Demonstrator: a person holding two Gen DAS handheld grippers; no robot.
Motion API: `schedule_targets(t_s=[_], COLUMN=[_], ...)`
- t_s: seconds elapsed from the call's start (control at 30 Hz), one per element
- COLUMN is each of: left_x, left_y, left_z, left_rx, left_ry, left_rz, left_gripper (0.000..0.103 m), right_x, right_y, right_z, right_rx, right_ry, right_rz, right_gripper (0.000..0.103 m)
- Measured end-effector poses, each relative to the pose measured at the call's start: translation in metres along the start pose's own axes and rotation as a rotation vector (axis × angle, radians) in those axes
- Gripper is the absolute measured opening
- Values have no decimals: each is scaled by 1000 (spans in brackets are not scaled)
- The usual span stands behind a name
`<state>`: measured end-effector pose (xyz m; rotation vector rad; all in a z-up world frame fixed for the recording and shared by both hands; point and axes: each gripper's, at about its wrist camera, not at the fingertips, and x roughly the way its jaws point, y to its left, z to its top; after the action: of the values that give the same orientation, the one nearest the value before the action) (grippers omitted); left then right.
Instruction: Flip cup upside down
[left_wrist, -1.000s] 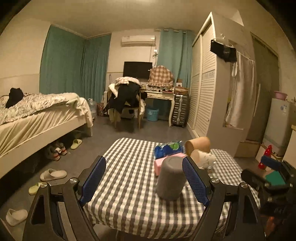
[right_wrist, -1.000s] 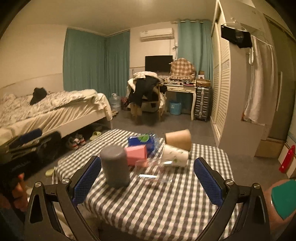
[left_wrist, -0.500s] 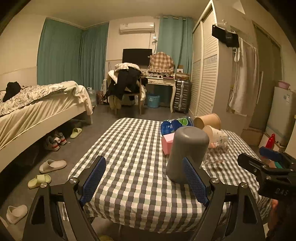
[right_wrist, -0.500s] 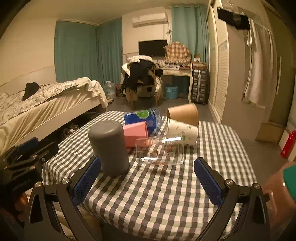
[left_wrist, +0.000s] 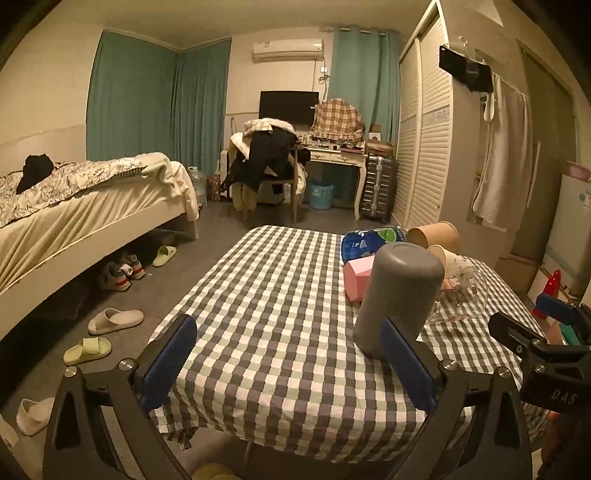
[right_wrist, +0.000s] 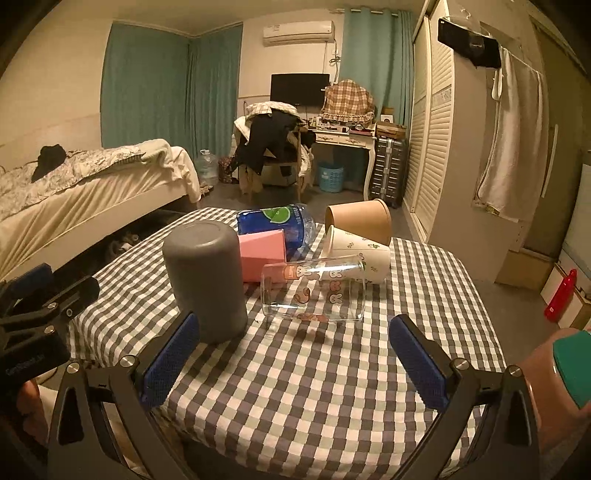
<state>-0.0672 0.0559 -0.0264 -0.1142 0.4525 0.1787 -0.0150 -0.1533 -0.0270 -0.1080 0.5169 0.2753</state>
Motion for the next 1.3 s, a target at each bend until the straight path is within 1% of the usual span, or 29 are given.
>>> schedule_targets(t_s=[0.27, 0.47, 1.3], left_x=[2, 0, 0], left_y=[-1, 1, 5], left_z=[0, 0, -1], left_rx=[-4, -2, 9], left_ry=[4, -9, -9], left_rz=[7, 9, 18], left_gripper=[103, 103, 103], right_x=[-2, -1, 5], right_y=[-3, -3, -1], right_z=[0, 0, -3], right_rx=[10, 11, 4], right_ry=[-6, -7, 10], right_rz=[-14, -20, -21], right_gripper=[103, 103, 103])
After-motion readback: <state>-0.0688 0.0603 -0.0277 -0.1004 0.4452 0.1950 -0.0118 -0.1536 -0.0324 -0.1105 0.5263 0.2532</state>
